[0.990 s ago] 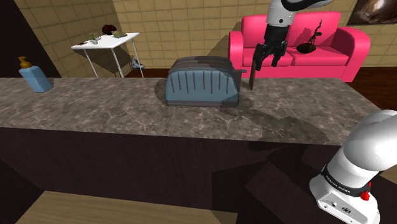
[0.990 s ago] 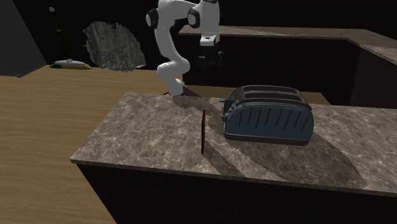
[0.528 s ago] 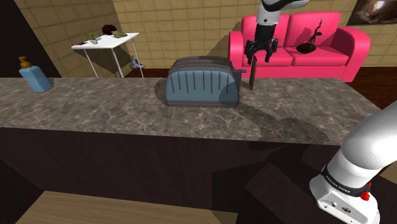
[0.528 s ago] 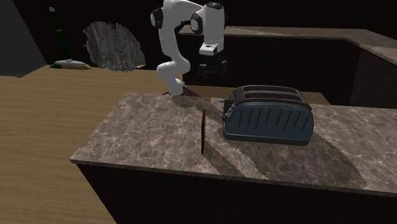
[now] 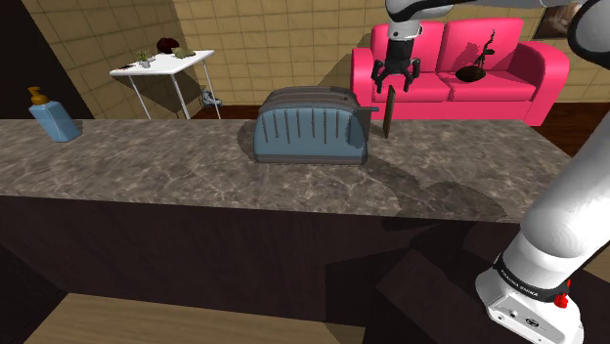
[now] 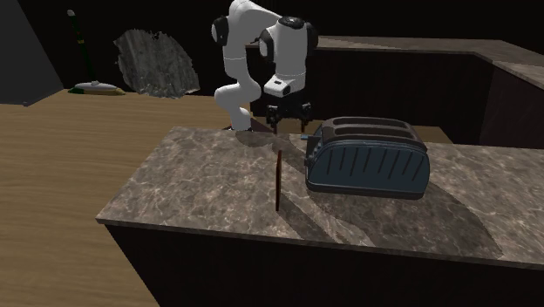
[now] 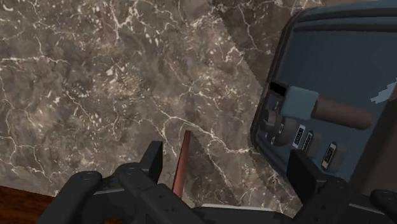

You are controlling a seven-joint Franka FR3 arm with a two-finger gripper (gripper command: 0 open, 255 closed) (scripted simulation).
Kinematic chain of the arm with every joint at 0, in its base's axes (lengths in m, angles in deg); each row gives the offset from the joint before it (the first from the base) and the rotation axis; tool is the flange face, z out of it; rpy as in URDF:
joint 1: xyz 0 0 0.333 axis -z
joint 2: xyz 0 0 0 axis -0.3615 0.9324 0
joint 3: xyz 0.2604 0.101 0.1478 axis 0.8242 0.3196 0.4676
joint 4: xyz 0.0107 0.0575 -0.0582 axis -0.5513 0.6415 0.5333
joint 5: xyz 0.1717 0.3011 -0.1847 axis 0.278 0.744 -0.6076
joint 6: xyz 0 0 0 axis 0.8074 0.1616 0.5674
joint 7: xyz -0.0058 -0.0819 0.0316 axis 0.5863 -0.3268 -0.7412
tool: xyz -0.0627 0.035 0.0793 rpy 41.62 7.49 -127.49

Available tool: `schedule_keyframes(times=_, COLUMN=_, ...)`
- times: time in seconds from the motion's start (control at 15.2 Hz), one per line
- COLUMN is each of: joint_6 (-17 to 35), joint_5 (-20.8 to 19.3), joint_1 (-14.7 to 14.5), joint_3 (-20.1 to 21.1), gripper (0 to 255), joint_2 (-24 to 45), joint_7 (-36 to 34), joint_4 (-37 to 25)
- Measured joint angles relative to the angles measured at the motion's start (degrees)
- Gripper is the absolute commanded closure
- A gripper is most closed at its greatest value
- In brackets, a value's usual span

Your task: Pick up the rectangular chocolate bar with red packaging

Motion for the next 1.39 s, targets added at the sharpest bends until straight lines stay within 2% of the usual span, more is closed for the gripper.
schedule_keyframes(times=0.46, joint_6=-2.37, joint_5=1.05, joint_1=3.15, joint_3=-2.99, gripper=0, joint_2=11.8, joint_7=-3.79, joint_4=-12.44)
schedule_keyframes(times=0.92, joint_6=2.29, joint_5=1.15, joint_1=3.25, joint_3=-3.11, gripper=0, joint_2=12.38, joint_7=-3.93, joint_4=-8.22)
schedule_keyframes(times=0.99, joint_6=2.53, joint_5=1.15, joint_1=3.24, joint_3=-3.1, gripper=255, joint_2=12.34, joint_7=-3.92, joint_4=-7.95)
schedule_keyframes(times=1.39, joint_6=2.84, joint_5=1.15, joint_1=3.23, joint_3=-3.09, gripper=255, joint_2=12.26, joint_7=-3.91, joint_4=-7.63)
